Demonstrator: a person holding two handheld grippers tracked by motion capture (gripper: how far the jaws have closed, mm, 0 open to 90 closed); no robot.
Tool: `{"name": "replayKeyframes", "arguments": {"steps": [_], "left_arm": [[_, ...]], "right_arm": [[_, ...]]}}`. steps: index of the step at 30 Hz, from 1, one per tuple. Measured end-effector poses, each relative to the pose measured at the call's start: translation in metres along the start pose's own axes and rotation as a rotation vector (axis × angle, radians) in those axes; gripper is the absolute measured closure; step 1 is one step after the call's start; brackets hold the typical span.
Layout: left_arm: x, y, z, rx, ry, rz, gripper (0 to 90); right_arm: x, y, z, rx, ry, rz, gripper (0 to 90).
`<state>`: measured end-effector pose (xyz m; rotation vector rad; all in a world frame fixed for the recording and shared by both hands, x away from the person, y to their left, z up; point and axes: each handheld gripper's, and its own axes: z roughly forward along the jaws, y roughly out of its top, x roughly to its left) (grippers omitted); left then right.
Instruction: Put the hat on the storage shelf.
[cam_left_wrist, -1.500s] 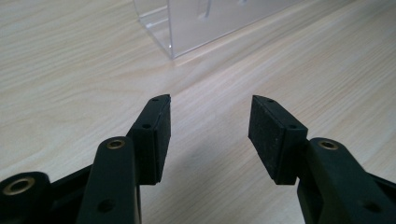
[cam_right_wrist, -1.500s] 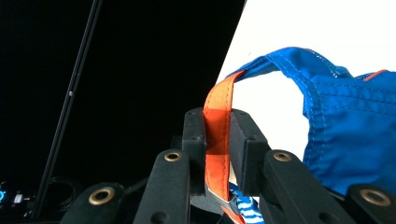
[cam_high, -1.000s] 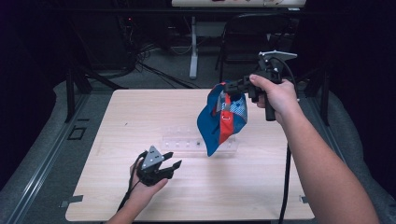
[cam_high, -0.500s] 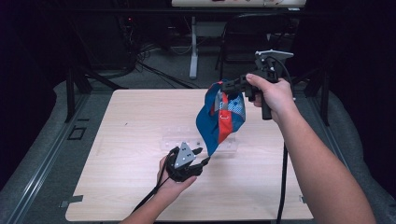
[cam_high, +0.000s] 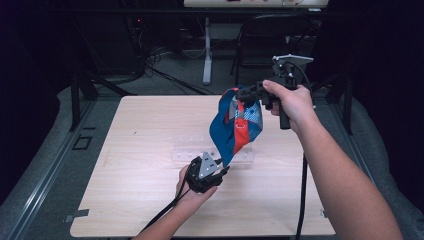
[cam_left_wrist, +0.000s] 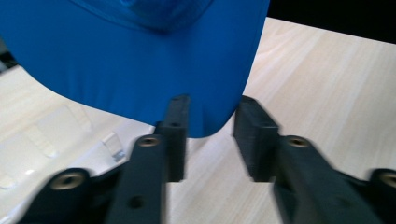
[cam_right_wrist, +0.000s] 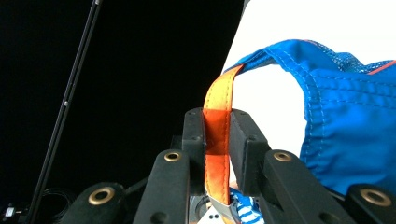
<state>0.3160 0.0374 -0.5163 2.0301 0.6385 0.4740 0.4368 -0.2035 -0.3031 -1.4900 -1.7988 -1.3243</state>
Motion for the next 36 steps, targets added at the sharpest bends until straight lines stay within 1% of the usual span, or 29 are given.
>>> {"name": "replayKeyframes", "arguments": {"steps": [1,5,10,12,14,17,22,24,31,36], "left_arm": [[0.000,0.000,0.000,0.001,-0.003,-0.004,70.9],[-0.001,-0.003,-0.002,-0.002,0.005,0.027,79.2],[0.002,-0.004,-0.006,-0.003,0.017,0.050,82.6],[0.004,-0.004,-0.009,-0.011,0.028,0.048,83.8],[0.008,-0.005,-0.012,-0.006,0.037,0.045,85.4],[0.014,-0.005,-0.015,-0.007,0.044,0.029,87.5],[0.023,-0.007,-0.019,-0.013,0.065,0.007,87.6],[0.026,-0.007,-0.020,-0.015,0.065,0.001,87.7],[0.030,-0.010,-0.019,-0.011,0.077,-0.002,87.7],[0.033,-0.012,-0.020,-0.003,0.078,-0.007,87.7]], "right_arm": [[0.000,0.000,0.000,0.003,-0.001,-0.001,77.6],[-0.002,-0.001,0.002,0.010,-0.008,-0.001,77.5],[-0.001,-0.001,0.001,0.009,-0.003,0.000,77.5],[-0.001,-0.002,0.001,0.012,-0.007,-0.002,77.5],[-0.001,-0.002,0.001,0.011,-0.006,-0.001,77.5],[0.000,-0.002,0.003,0.014,-0.008,-0.002,77.5],[0.001,-0.002,0.005,0.022,-0.008,-0.007,77.5],[0.001,-0.002,0.006,0.024,-0.010,-0.008,77.5],[0.000,-0.002,0.010,0.034,-0.015,-0.011,77.5],[0.001,-0.003,0.014,0.042,-0.013,-0.016,77.5]]}}
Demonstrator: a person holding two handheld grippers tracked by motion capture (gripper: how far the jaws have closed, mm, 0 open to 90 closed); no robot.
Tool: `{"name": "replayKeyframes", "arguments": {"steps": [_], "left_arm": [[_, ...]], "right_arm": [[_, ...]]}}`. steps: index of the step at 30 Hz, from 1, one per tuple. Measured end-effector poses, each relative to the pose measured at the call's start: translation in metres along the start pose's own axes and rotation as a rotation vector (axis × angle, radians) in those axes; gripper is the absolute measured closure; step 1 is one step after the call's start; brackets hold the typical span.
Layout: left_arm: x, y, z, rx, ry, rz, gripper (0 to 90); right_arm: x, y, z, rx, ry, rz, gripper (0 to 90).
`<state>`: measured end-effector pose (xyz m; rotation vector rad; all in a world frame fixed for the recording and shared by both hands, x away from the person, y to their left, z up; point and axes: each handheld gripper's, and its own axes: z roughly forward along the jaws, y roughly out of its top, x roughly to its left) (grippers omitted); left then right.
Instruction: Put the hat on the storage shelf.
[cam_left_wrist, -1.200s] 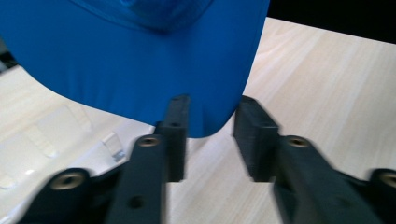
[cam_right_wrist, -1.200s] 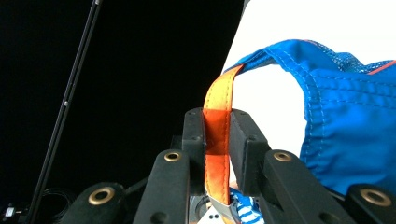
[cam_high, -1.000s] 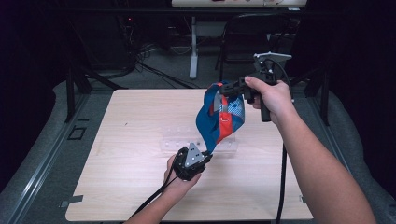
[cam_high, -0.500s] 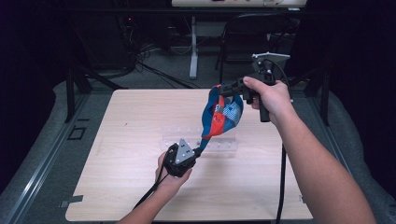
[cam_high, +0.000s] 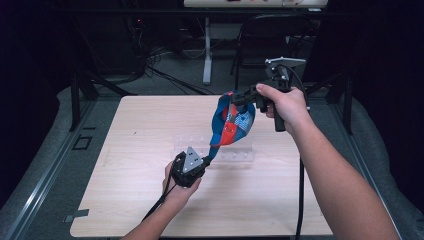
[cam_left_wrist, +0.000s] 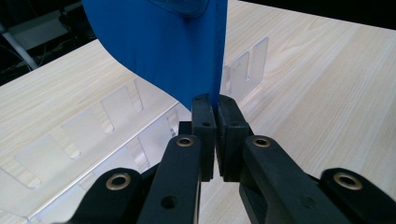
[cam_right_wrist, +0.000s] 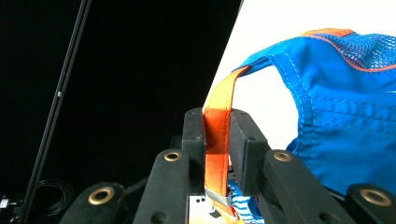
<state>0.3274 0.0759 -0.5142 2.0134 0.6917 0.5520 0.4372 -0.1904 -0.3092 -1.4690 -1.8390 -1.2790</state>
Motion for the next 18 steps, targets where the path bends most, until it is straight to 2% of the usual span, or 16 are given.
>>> {"name": "replayKeyframes", "arguments": {"steps": [18], "left_arm": [[0.010,-0.009,-0.001,0.009,0.007,-0.034,87.7]], "right_arm": [[-0.005,-0.001,0.015,0.021,0.000,0.014,77.5]]}}
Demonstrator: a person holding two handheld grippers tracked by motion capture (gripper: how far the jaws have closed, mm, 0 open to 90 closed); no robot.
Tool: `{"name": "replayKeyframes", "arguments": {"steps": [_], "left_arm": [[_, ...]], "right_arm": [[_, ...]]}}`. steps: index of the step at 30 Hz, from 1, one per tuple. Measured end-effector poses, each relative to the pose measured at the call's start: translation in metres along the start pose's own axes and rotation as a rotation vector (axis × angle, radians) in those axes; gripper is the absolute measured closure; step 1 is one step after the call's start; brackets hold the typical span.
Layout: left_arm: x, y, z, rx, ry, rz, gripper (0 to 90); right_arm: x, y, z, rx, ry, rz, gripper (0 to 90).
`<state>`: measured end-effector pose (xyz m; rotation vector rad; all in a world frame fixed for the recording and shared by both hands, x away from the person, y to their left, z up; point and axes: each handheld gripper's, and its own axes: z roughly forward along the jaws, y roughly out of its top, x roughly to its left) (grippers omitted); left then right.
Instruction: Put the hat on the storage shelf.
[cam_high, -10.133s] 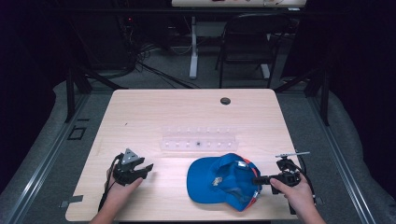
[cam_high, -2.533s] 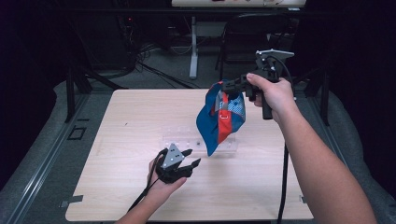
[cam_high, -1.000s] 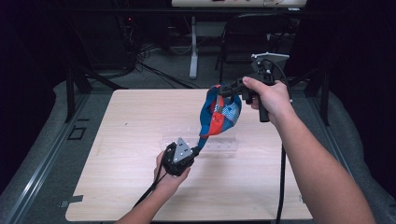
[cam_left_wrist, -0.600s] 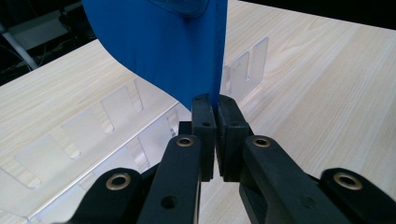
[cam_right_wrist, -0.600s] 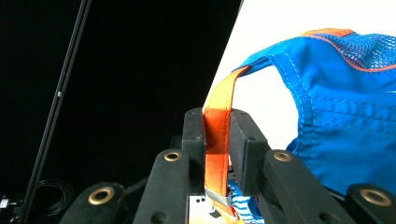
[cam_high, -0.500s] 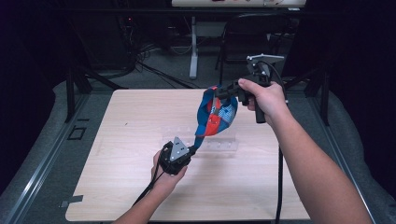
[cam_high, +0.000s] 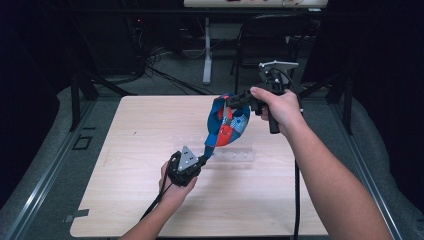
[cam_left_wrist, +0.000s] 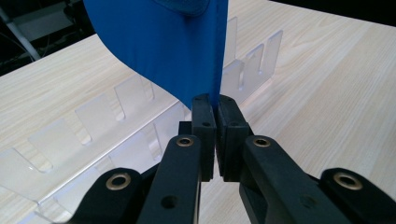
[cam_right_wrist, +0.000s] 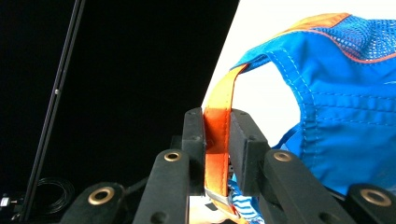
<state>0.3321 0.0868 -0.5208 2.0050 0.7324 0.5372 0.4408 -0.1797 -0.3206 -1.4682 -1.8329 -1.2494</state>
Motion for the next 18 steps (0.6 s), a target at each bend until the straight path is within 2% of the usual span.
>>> {"name": "replayKeyframes", "arguments": {"steps": [4,18], "left_arm": [[0.002,-0.004,0.002,0.014,-0.006,-0.005,87.6],[0.005,-0.007,0.001,0.006,-0.006,-0.021,87.7]], "right_arm": [[-0.003,-0.001,0.004,0.003,-0.003,0.007,77.5],[-0.011,-0.003,0.011,0.021,-0.006,0.014,77.5]]}}
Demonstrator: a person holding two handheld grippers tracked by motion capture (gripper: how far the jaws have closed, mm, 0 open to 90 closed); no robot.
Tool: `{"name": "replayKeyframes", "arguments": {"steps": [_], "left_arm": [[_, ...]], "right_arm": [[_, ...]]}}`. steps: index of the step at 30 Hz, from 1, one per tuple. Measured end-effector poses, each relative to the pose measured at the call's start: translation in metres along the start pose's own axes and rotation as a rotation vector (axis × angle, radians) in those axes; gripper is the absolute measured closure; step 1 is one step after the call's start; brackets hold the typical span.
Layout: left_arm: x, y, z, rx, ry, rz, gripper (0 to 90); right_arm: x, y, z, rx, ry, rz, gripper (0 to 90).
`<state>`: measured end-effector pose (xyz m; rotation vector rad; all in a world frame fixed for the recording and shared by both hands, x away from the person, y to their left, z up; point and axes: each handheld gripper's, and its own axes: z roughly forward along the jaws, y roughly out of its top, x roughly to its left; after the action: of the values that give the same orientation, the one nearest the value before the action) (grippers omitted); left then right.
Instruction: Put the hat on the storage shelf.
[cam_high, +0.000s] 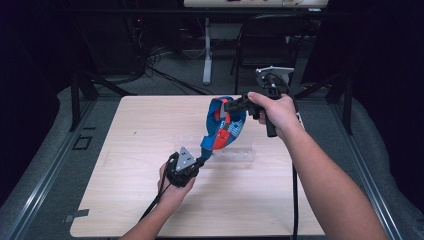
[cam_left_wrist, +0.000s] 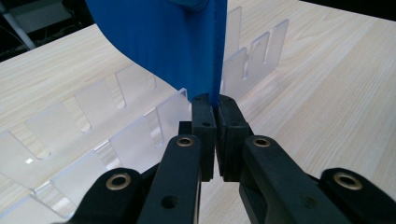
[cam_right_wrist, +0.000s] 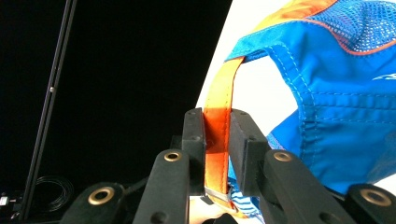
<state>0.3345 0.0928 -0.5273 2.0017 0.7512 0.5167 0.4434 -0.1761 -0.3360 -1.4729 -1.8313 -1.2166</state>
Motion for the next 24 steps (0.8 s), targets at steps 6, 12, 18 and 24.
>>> {"name": "replayKeyframes", "arguments": {"steps": [6,12,18,24], "left_arm": [[0.004,-0.001,0.003,-0.002,-0.043,0.002,87.7],[0.005,-0.001,0.002,0.005,-0.046,0.026,87.8],[0.011,-0.003,0.000,0.016,-0.050,0.025,87.8],[0.012,-0.005,0.001,0.026,-0.068,0.018,87.7]], "right_arm": [[-0.002,0.000,0.000,0.000,-0.002,0.003,77.5],[-0.004,0.000,-0.003,-0.001,-0.009,0.004,77.5],[-0.004,-0.001,-0.003,0.000,-0.014,0.004,77.4],[-0.004,-0.001,0.002,0.008,-0.017,0.001,77.4]]}}
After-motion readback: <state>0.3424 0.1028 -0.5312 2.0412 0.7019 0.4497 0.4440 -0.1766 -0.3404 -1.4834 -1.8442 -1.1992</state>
